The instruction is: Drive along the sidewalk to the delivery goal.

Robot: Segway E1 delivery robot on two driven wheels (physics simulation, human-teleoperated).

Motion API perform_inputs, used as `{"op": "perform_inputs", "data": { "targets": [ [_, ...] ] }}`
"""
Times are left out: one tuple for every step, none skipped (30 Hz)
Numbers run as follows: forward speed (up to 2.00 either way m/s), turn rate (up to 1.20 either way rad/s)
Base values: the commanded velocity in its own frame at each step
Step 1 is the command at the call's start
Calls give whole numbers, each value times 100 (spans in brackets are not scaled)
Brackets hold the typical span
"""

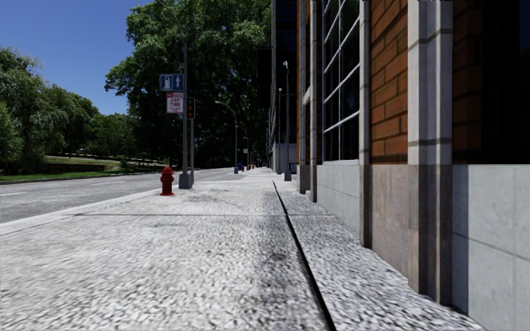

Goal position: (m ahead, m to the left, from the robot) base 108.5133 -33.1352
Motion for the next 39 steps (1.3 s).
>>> {"op": "perform_inputs", "data": {
  "targets": [
    [200,0],
    [200,0],
    [200,0],
    [200,0],
    [200,0],
    [200,0],
    [200,0],
    [200,0],
    [200,0],
    [200,0],
    [200,0],
    [200,0],
    [200,0],
    [200,0],
    [200,0],
    [200,0],
    [200,0],
    [200,0],
    [200,0],
    [200,0],
    [200,0],
    [200,0],
    [200,0],
    [200,0],
    [200,0],
    [200,0],
    [200,0],
    [200,0],
    [200,0],
    [200,0],
    [200,0],
    [200,0],
    [200,0],
    [200,0],
    [200,0],
    [200,0],
    [200,0],
    [200,0],
    [200,0]
  ]
}}
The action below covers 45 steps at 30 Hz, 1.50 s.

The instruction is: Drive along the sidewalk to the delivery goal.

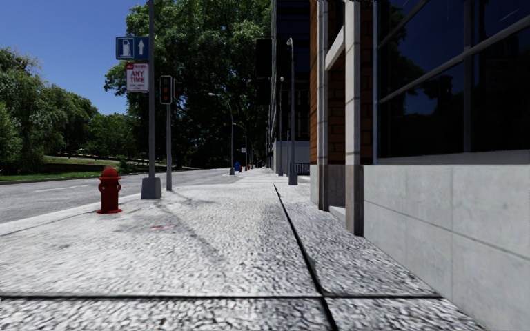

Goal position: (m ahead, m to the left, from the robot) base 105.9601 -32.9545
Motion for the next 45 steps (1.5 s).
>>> {"op": "perform_inputs", "data": {
  "targets": [
    [200,0],
    [200,0],
    [200,0],
    [200,0],
    [200,0],
    [200,0],
    [200,0],
    [200,0],
    [200,0],
    [200,0],
    [200,0],
    [200,0],
    [200,0],
    [200,0],
    [200,0],
    [200,0],
    [200,0],
    [200,0],
    [200,0],
    [200,0],
    [200,0],
    [200,0],
    [200,0],
    [200,0],
    [200,0],
    [200,0],
    [200,0],
    [200,0],
    [200,0],
    [200,0],
    [200,0],
    [200,0],
    [200,0],
    [200,0],
    [200,0],
    [200,0],
    [200,0],
    [200,0],
    [200,0],
    [200,0],
    [200,0],
    [200,0],
    [200,0],
    [200,0],
    [200,0]
  ]
}}
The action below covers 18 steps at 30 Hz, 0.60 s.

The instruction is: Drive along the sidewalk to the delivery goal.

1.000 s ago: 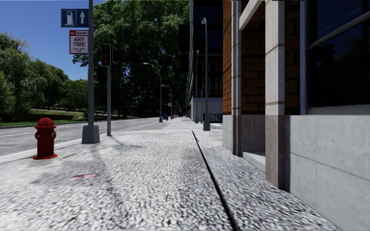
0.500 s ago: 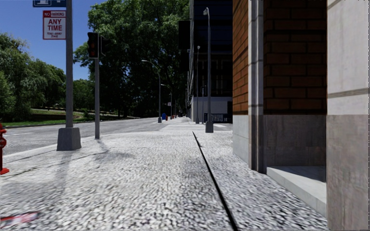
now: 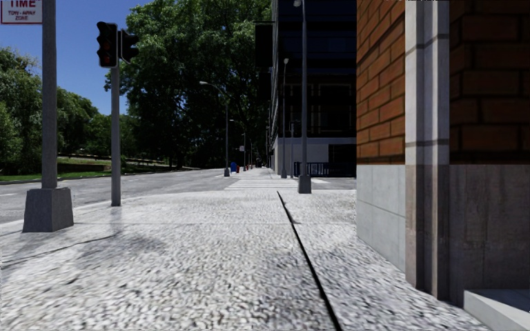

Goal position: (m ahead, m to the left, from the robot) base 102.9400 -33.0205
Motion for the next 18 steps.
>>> {"op": "perform_inputs", "data": {
  "targets": [
    [200,0],
    [200,0],
    [200,0],
    [200,0],
    [200,0],
    [200,0],
    [200,0],
    [200,0],
    [200,0],
    [200,0],
    [200,0],
    [200,0],
    [200,0],
    [200,0],
    [200,0],
    [200,0],
    [200,0],
    [200,0]
  ]
}}
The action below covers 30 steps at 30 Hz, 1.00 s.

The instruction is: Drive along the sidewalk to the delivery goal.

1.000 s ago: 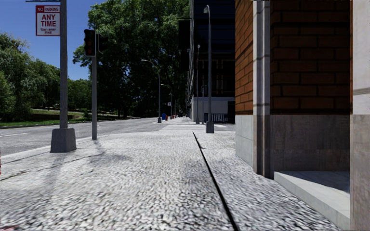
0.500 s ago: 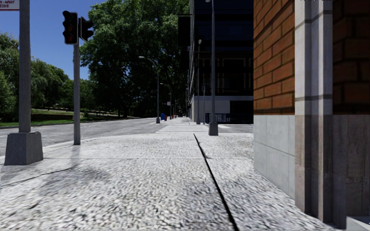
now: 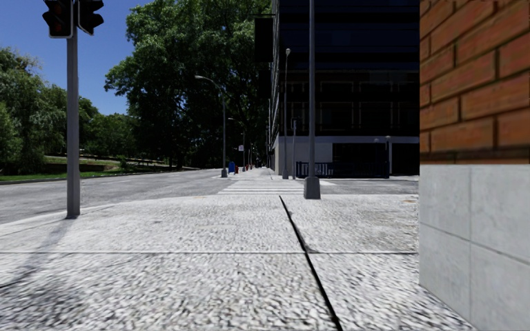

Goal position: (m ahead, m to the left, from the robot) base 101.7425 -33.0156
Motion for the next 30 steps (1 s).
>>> {"op": "perform_inputs", "data": {
  "targets": [
    [200,0],
    [200,0],
    [200,0],
    [200,0],
    [200,0],
    [200,0],
    [200,0],
    [200,0],
    [200,0],
    [200,0],
    [200,0],
    [200,0],
    [200,0],
    [200,0],
    [200,0],
    [200,0],
    [200,0],
    [200,0],
    [200,0],
    [200,0],
    [200,0],
    [200,0],
    [200,0],
    [200,1],
    [200,1],
    [200,8],
    [200,13],
    [200,15],
    [200,16],
    [200,16]
  ]
}}
